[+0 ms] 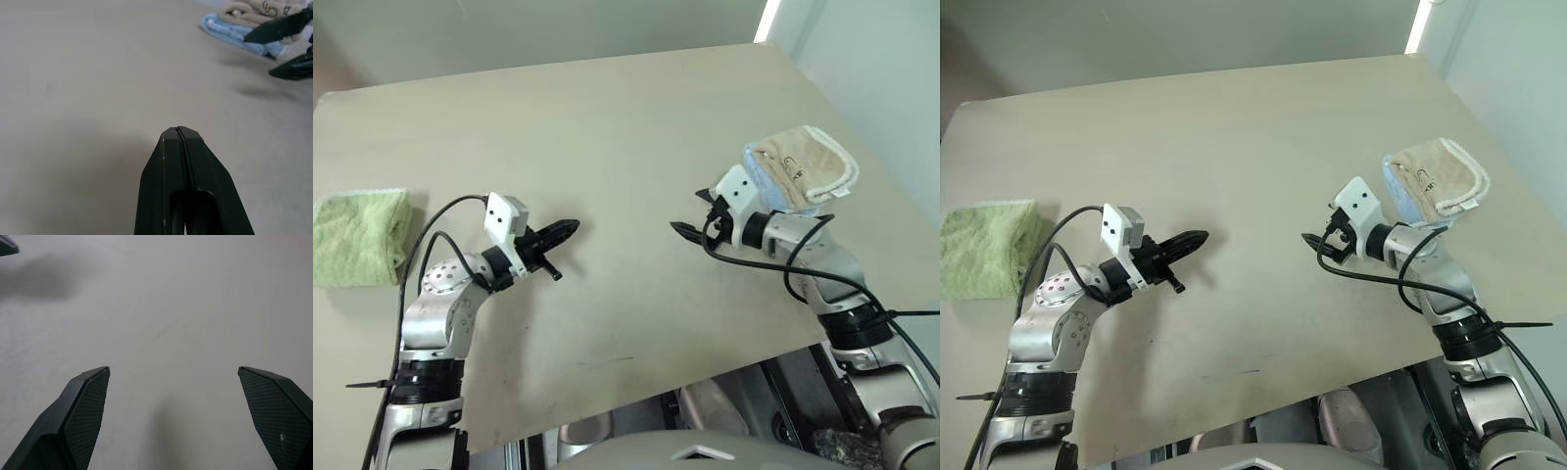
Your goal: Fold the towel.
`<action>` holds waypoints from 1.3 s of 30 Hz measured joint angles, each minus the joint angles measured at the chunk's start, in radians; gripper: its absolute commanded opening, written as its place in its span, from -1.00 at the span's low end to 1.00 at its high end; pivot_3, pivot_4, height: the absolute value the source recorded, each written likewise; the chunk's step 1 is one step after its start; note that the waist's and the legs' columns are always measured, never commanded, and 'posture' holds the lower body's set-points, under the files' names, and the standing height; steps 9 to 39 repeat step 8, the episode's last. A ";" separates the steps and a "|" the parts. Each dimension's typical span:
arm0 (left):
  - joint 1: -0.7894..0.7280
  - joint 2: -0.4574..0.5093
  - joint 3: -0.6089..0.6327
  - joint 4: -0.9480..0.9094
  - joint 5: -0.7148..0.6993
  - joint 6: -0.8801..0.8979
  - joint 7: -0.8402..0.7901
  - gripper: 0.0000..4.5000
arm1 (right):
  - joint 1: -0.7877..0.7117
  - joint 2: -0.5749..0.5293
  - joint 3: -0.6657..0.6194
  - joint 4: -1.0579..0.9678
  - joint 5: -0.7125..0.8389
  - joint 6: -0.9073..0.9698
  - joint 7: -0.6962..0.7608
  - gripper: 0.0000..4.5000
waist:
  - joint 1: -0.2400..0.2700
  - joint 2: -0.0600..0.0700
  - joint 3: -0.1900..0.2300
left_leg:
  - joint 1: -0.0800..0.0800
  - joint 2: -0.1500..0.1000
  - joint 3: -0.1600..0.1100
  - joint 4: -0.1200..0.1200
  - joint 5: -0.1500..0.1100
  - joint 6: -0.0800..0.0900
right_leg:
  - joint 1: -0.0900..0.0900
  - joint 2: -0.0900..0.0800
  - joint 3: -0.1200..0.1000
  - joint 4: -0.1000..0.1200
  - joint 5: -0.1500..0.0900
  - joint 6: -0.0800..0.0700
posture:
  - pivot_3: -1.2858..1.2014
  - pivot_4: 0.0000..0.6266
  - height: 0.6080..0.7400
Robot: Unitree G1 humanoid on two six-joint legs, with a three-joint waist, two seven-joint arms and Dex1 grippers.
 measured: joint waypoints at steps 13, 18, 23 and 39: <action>0.121 -0.006 0.053 -0.136 -0.027 0.042 0.084 -1.00 | -0.017 0.061 0.021 0.074 -0.055 -0.069 0.042 0.97 | 0.005 0.000 0.000 | 0.000 0.003 -0.002 -0.003 0.000 0.000 | -0.001 0.000 0.000 0.000 -0.005 -0.006 | 0.03 -0.52 1.00; 0.121 -0.006 0.053 -0.136 -0.027 0.042 0.084 -1.00 | -0.017 0.061 0.021 0.074 -0.055 -0.069 0.042 0.97 | 0.005 0.000 0.000 | 0.000 0.003 -0.002 -0.003 0.000 0.000 | -0.001 0.000 0.000 0.000 -0.005 -0.006 | 0.03 -0.52 1.00; 0.121 -0.006 0.053 -0.136 -0.027 0.042 0.084 -1.00 | -0.017 0.061 0.021 0.074 -0.055 -0.069 0.042 0.97 | 0.005 0.000 0.000 | 0.000 0.003 -0.002 -0.003 0.000 0.000 | -0.001 0.000 0.000 0.000 -0.005 -0.006 | 0.03 -0.52 1.00; 0.121 -0.006 0.053 -0.136 -0.027 0.042 0.084 -1.00 | -0.017 0.061 0.021 0.074 -0.055 -0.069 0.042 0.97 | 0.005 0.000 0.000 | 0.000 0.003 -0.002 -0.003 0.000 0.000 | -0.001 0.000 0.000 0.000 -0.005 -0.006 | 0.03 -0.52 1.00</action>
